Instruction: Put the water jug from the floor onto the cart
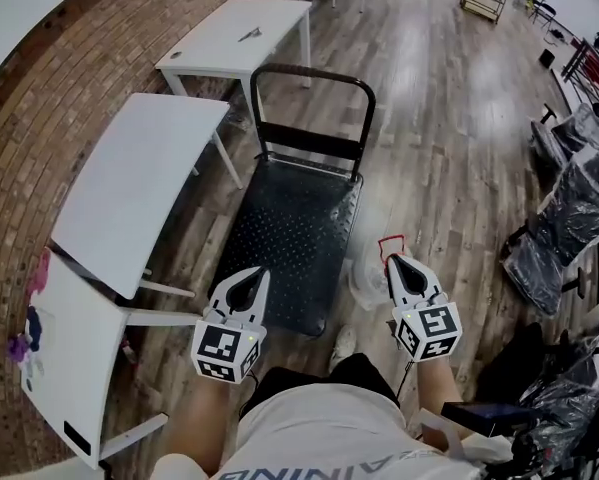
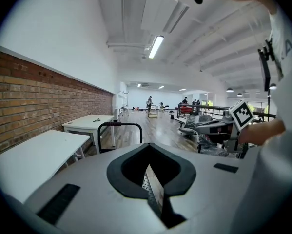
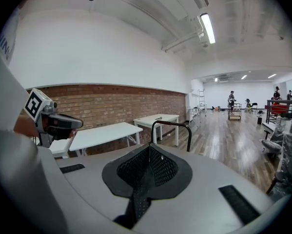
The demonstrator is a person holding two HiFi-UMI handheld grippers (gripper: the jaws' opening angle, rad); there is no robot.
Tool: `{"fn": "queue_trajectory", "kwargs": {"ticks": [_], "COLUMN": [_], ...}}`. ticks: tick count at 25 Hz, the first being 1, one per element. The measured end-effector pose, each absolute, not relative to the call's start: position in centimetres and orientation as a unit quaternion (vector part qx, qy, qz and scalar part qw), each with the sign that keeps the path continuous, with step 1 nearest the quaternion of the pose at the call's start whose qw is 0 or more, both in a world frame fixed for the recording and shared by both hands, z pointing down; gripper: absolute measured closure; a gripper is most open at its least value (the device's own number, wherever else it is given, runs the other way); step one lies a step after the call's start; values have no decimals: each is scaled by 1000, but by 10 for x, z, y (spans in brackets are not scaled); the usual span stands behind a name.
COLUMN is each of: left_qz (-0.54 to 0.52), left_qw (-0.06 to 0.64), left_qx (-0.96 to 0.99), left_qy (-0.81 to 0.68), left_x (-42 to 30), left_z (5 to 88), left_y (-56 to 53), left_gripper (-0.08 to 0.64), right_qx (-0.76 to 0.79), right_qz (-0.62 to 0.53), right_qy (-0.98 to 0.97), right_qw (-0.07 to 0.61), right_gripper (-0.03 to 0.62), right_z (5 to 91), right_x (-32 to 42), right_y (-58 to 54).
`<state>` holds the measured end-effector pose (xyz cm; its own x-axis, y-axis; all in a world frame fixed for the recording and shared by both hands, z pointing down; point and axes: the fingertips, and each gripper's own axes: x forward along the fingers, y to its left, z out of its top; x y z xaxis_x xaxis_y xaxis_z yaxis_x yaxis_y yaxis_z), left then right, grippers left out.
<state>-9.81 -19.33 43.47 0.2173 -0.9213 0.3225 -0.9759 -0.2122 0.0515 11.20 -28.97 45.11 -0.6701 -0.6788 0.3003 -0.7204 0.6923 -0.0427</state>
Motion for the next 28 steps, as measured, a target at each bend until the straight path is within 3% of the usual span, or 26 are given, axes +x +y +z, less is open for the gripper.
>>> {"fn": "queue_trajectory", "kwargs": {"ticks": [9, 21, 28], "left_qz": [126, 156, 185], "left_qw": [162, 209, 234], "left_qx": [737, 773, 768], "left_qy": [-644, -578, -566], "left_x": [-96, -93, -84], "left_z": [461, 527, 567], "left_y": [-237, -283, -291], "left_gripper": [558, 558, 558], "right_qx": [358, 470, 476], "right_qz": [115, 157, 188], "right_qy": [-916, -846, -815], "right_qw": [142, 196, 272], "right_gripper": [586, 583, 456], "right_z": [493, 585, 679], "right_x": [120, 179, 207], "right_y": [-351, -398, -408]}}
